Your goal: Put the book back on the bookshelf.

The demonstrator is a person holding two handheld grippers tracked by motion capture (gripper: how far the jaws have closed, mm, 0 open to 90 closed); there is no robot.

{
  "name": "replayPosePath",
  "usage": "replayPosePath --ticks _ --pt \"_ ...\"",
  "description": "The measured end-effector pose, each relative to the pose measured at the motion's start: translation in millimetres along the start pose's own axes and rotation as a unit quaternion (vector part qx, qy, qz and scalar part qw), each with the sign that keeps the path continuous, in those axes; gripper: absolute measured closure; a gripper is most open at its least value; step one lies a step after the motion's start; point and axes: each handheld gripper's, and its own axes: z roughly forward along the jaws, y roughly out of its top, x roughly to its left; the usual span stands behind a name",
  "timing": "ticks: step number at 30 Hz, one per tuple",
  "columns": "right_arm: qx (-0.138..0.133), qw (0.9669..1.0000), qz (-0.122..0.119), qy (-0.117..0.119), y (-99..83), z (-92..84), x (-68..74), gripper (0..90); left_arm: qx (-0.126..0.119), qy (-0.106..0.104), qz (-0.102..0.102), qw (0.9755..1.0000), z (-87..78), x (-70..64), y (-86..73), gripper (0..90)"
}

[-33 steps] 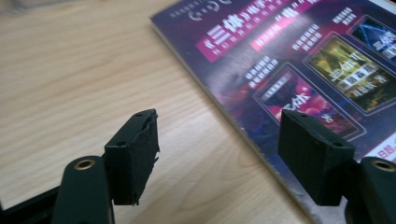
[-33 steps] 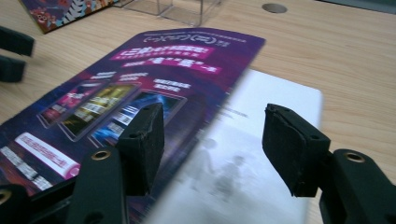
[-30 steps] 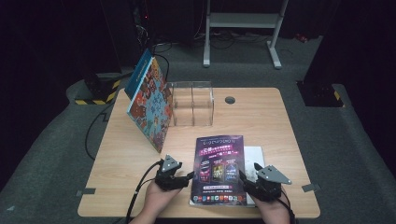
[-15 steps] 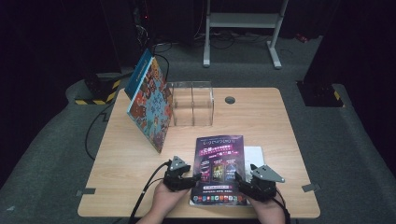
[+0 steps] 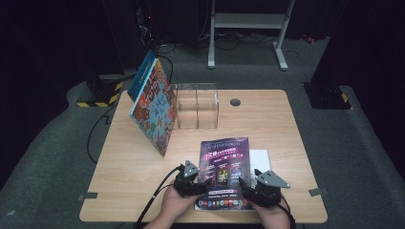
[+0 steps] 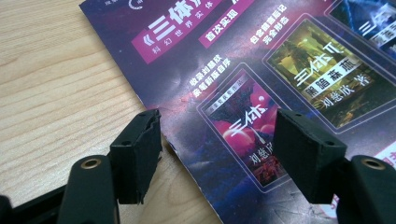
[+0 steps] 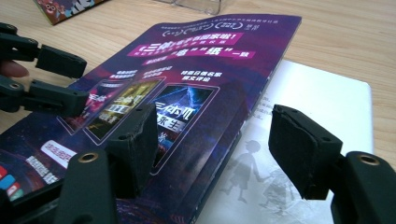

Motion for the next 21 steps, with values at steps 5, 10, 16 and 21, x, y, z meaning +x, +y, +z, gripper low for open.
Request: replayPosePath --ticks 5,10,16,21 --pt "-0.002 1.0000 0.001 -0.001 1.1 -1.1 3.9 32.9 0.001 0.009 0.014 0.9999 1.0 -2.1 0.0 31.9" --pt "-0.003 1.0000 0.004 0.003 2.1 -1.6 6.7 33.0 0.005 0.015 0.026 0.9995 0.8 -2.2 0.9 31.8" --pt "-0.006 0.9999 0.008 0.003 3.1 -3.4 7.8 33.0 0.008 0.023 0.031 0.9992 -1.2 -0.5 0.5 31.8" --pt "-0.008 0.9999 0.005 0.005 4.0 -4.4 9.7 33.1 0.008 0.019 0.010 0.9997 -3.6 7.1 -1.8 31.3"
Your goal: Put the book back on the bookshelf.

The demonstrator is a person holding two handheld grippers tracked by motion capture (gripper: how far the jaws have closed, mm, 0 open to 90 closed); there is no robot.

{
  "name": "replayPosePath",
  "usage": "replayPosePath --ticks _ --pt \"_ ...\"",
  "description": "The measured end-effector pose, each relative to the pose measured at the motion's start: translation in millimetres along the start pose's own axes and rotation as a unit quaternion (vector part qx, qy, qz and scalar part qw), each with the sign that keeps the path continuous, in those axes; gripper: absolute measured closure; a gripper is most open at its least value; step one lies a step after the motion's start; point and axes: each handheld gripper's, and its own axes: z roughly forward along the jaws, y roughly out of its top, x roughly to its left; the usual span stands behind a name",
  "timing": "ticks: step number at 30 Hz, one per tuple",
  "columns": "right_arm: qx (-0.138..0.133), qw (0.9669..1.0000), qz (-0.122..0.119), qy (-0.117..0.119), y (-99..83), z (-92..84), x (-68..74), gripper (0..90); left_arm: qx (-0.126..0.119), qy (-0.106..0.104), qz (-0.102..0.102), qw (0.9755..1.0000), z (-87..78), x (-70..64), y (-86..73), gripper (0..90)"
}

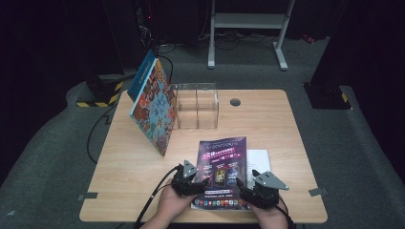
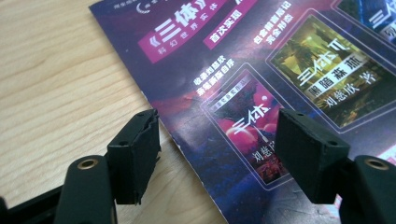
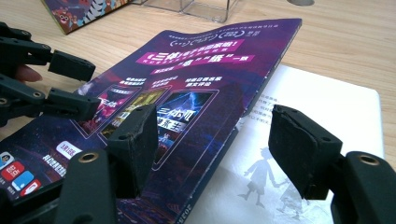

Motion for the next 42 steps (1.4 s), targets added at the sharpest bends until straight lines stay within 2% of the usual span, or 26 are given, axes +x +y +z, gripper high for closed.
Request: replayPosePath --ticks 3,4,5,9,16,19,28,31,35,38,42 --pt "-0.002 1.0000 0.000 0.000 0.5 -0.2 0.5 33.1 0.004 0.005 -0.003 1.0000 -2.3 0.8 0.1 31.2" --pt "-0.002 1.0000 0.000 0.001 0.6 -0.2 0.5 33.1 0.005 0.010 0.004 0.9999 -3.3 1.2 0.6 31.2" --pt "-0.002 1.0000 0.000 0.001 0.7 -0.1 0.4 33.1 0.004 0.004 -0.003 1.0000 -4.1 -0.1 0.6 31.3" --pt "-0.003 1.0000 0.001 0.003 1.6 0.7 -0.5 33.0 0.000 -0.004 0.003 1.0000 -5.4 -6.3 1.1 29.2" --pt "0.000 1.0000 0.005 0.002 6.0 5.6 -2.5 33.0 0.005 0.014 0.025 0.9996 -2.5 -12.4 0.6 27.0" --pt "0.009 0.9999 0.010 0.003 10.1 10.9 -3.6 33.1 0.003 0.015 0.027 0.9995 -1.7 -13.4 0.2 26.4" --pt "0.029 0.9995 0.013 0.004 24.3 31.5 -5.2 34.5 0.003 0.007 0.037 0.9993 -0.4 -8.8 0.9 25.3" --pt "0.038 0.9991 0.018 0.002 27.4 38.5 -7.3 34.9 0.003 0.012 0.036 0.9993 -0.3 -6.4 1.2 25.7" --pt "0.048 0.9985 0.025 0.002 29.1 46.4 -9.0 34.9 0.001 0.031 0.044 0.9986 -0.6 -1.8 2.0 26.0" --pt "0.057 0.9979 0.031 0.005 29.5 50.9 -9.1 34.8 0.001 0.028 0.030 0.9992 0.7 2.1 2.6 26.1" --pt "0.065 0.9972 0.037 0.003 29.7 56.1 -9.7 34.2 0.000 0.026 0.029 0.9992 0.6 1.9 2.3 26.6"
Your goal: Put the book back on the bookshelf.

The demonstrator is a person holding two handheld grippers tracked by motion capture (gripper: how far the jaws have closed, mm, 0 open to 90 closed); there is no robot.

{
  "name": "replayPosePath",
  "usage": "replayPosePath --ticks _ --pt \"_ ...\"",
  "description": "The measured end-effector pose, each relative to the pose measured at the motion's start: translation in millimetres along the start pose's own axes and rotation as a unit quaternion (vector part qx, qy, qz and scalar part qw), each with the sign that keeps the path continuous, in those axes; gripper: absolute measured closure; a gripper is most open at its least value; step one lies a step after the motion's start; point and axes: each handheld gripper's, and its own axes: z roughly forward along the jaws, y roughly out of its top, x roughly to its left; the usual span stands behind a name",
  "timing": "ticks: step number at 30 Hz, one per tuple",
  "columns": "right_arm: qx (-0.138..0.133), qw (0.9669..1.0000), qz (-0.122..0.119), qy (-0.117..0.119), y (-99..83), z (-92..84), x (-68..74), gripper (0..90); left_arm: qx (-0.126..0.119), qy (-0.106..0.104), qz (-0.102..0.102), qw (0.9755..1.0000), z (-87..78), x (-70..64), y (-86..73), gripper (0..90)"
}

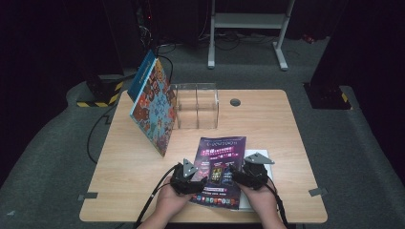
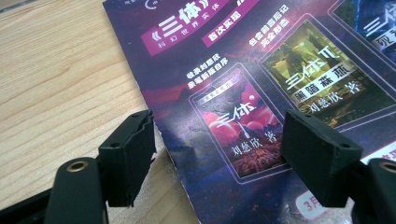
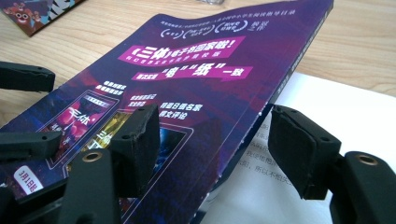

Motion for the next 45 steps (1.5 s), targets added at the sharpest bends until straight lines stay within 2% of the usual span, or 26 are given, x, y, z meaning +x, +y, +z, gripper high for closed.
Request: replayPosePath --ticks 9,19,22,27,32,38,45 --pt "0.011 0.9997 0.017 0.010 5.5 7.8 -4.0 35.1 -0.002 -0.001 -0.002 1.0000 -0.1 0.0 -0.7 26.9" --pt "0.002 0.9992 0.035 0.019 8.3 10.3 -9.6 45.5 -0.001 0.002 0.004 1.0000 -1.1 -0.5 -1.1 27.7" --pt "-0.013 0.9992 0.034 0.018 8.3 7.6 -8.7 53.8 -0.001 0.002 0.003 1.0000 -1.2 -0.2 -1.4 27.7" --pt "-0.035 0.9992 0.011 0.014 7.9 -0.3 -2.7 65.9 -0.001 0.004 0.000 1.0000 -1.9 0.7 -2.0 27.7" --pt "-0.040 0.9991 0.008 0.013 5.6 -4.7 1.2 67.1 -0.001 0.006 0.001 1.0000 -2.1 1.0 -2.1 27.9" --pt "-0.052 0.9982 0.013 0.025 0.5 -14.1 2.8 67.4 -0.003 0.011 0.002 0.9999 -1.9 0.9 -2.2 28.0" --pt "-0.068 0.9971 0.007 0.033 -6.8 -27.0 11.2 68.3 -0.004 0.014 -0.001 0.9999 -1.5 2.2 -2.1 28.0"
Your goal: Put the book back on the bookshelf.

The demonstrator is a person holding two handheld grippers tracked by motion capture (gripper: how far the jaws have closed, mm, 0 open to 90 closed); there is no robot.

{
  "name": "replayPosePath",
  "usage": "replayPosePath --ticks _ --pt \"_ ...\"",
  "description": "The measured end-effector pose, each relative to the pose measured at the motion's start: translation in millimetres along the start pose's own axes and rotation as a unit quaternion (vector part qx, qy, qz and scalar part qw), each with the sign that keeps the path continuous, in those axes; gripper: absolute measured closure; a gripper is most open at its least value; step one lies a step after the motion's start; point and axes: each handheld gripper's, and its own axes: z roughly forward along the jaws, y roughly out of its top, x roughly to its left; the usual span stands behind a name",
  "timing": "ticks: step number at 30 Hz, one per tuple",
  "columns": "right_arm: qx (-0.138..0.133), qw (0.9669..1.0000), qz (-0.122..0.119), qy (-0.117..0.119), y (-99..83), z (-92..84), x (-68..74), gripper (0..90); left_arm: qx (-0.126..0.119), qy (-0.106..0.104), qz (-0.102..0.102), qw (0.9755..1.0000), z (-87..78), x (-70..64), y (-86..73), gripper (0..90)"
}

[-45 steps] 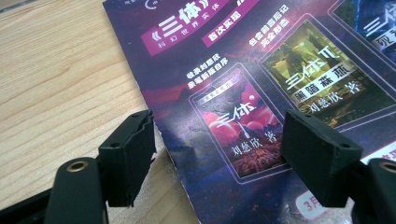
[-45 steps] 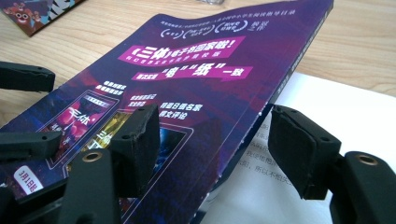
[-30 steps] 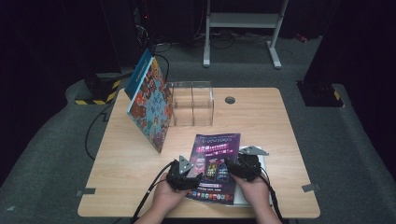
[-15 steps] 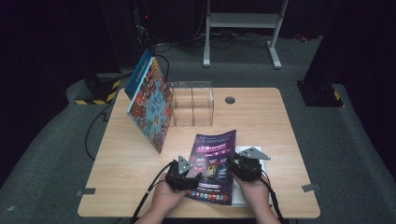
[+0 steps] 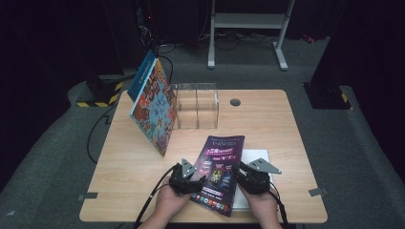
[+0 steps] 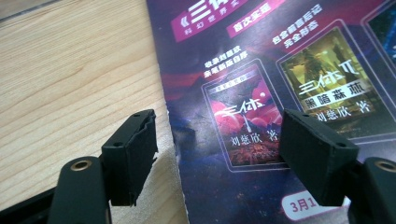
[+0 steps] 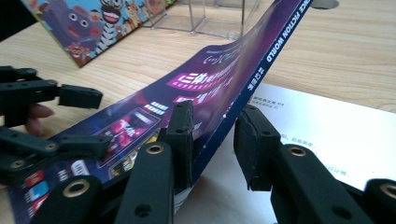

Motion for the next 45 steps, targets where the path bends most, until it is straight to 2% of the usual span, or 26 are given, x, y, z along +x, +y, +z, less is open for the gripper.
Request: replayPosePath --ticks 6,12,14,17,20,24,32,37,39,41,45 --pt "-0.009 0.9999 -0.008 0.006 -2.7 -7.7 7.0 70.3 -0.002 0.002 -0.004 1.0000 0.7 2.0 -0.1 27.9" --pt "-0.014 0.9998 -0.003 0.013 -4.9 -11.0 8.9 71.9 -0.004 0.006 0.000 1.0000 0.5 1.4 -0.3 28.0" --pt "-0.020 0.9996 0.007 0.021 -5.8 -11.5 8.5 72.7 -0.005 0.006 0.000 1.0000 0.5 1.6 -0.6 28.0" --pt "-0.026 0.9993 0.002 0.026 -6.2 -12.2 10.3 73.7 -0.007 0.007 0.000 0.9999 0.1 1.1 -1.3 28.0" --pt "-0.026 0.9991 0.006 0.032 -5.4 -12.6 12.8 75.1 -0.010 0.018 0.019 0.9996 -1.0 -2.3 -1.6 28.2" --pt "-0.028 0.9990 0.009 0.034 -4.6 -14.4 16.2 76.4 -0.010 0.014 0.012 0.9998 -0.8 -1.4 -1.7 28.3" --pt "-0.047 0.9962 0.042 0.061 0.3 -12.9 18.9 80.4 -0.009 0.014 0.019 0.9997 -2.2 0.2 -2.2 28.3" --pt "-0.053 0.9963 0.030 0.061 5.4 -12.1 27.3 81.8 -0.009 0.013 0.017 0.9997 -3.2 2.6 -2.1 27.9" --pt "-0.054 0.9960 0.030 0.064 8.4 -10.8 29.6 82.3 -0.008 0.010 0.010 0.9999 -4.7 3.4 -1.6 28.7" --pt "-0.055 0.9960 0.027 0.065 11.0 -9.5 31.3 82.7 -0.015 0.013 0.010 0.9998 -6.9 3.9 -1.3 31.3" --pt "-0.060 0.9956 0.022 0.069 17.8 -6.1 36.8 83.6 -0.022 0.010 -0.003 0.9997 -11.6 9.5 -0.1 30.9"
